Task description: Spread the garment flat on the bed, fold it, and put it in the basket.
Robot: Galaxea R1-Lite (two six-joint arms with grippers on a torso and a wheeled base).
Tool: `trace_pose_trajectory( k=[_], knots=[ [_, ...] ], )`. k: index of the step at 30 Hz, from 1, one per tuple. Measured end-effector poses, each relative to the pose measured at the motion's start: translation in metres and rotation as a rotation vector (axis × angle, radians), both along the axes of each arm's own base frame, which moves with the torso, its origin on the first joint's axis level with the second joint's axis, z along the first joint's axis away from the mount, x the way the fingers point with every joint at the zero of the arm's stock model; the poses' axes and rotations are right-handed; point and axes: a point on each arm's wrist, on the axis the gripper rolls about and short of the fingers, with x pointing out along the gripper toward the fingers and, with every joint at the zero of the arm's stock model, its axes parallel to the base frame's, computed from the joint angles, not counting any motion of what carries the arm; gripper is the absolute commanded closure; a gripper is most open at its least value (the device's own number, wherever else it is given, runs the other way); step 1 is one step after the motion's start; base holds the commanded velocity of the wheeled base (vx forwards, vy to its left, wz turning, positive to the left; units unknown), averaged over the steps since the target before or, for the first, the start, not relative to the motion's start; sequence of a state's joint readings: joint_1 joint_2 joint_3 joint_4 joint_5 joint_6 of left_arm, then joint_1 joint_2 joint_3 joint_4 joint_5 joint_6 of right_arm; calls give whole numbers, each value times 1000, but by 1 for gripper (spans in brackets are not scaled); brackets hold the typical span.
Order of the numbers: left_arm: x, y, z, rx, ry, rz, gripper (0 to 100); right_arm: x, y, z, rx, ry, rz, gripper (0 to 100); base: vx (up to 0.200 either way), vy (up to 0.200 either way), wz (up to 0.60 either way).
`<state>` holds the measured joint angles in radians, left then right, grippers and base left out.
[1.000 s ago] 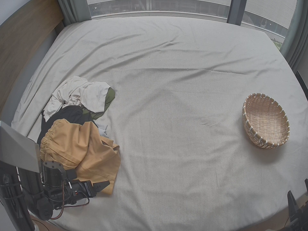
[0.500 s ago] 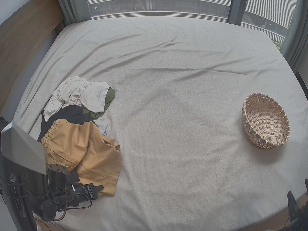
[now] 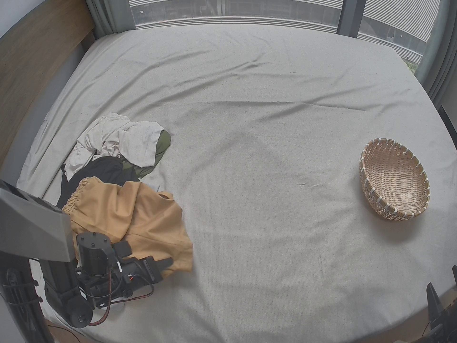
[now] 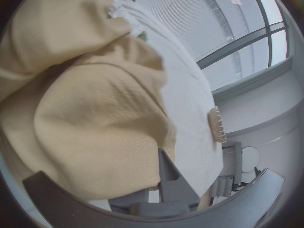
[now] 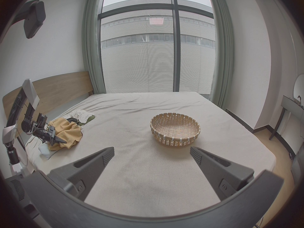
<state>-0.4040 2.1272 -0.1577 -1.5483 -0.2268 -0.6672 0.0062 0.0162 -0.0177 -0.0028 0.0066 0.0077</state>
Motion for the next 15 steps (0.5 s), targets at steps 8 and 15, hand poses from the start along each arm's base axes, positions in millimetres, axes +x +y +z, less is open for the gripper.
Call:
trace_pose_trajectory(
  k=[8,15],
  knots=[
    [13,-33,34,-95,-174,-81,100,0,0,0,-1,0,0,0,0,0,0],
    [18,-54,45,-133,-237,-131,100,0,0,0,-1,0,1,0,0,0,0]
  ],
)
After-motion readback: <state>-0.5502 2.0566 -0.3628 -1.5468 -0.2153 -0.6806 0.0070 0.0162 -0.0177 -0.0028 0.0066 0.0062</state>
